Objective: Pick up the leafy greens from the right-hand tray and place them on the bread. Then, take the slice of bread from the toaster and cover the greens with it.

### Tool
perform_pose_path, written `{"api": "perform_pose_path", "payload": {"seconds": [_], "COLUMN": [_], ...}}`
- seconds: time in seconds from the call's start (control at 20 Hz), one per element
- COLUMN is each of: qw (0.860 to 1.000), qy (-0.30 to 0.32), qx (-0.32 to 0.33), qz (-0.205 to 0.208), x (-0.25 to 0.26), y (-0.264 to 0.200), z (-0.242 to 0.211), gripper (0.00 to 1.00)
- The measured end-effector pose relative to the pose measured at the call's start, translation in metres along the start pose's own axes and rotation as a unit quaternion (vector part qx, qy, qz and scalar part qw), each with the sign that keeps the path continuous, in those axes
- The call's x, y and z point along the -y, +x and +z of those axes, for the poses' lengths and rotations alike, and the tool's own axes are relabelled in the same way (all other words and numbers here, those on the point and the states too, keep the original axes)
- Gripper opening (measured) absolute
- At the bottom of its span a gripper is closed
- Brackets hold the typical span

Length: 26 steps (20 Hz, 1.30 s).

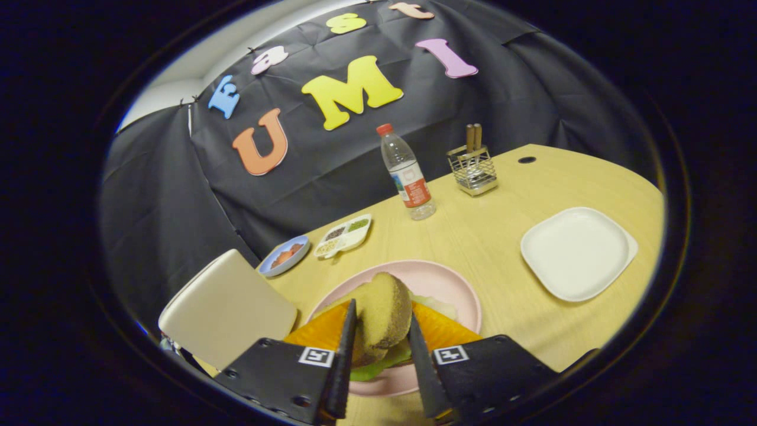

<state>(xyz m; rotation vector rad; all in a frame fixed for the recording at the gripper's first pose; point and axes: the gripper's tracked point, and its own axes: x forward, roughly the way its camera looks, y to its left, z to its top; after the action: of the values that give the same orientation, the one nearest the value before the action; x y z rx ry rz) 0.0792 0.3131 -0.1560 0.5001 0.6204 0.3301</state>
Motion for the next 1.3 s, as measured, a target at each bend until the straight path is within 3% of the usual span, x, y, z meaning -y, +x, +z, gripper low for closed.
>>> {"api": "perform_pose_path", "payload": {"seconds": [0.1,0.45,0.65,0.85,1.05,1.3], "qw": [1.0,0.998,0.985,0.952,0.932,0.924], "qy": [0.005,-0.03,-0.11,-0.184,-0.202,-0.201], "qx": [0.005,0.048,0.131,0.238,0.292,0.312], "qz": [-0.004,-0.01,-0.016,-0.05,-0.071,-0.087], "x": [0.009,0.028,0.041,0.057,0.064,0.075], "y": [-0.003,-0.044,-0.11,-0.196,-0.263,-0.306], "z": [0.006,0.053,0.108,0.162,0.187,0.185], "gripper": [0.59,0.94,0.95,0.95,0.95,0.95]}}
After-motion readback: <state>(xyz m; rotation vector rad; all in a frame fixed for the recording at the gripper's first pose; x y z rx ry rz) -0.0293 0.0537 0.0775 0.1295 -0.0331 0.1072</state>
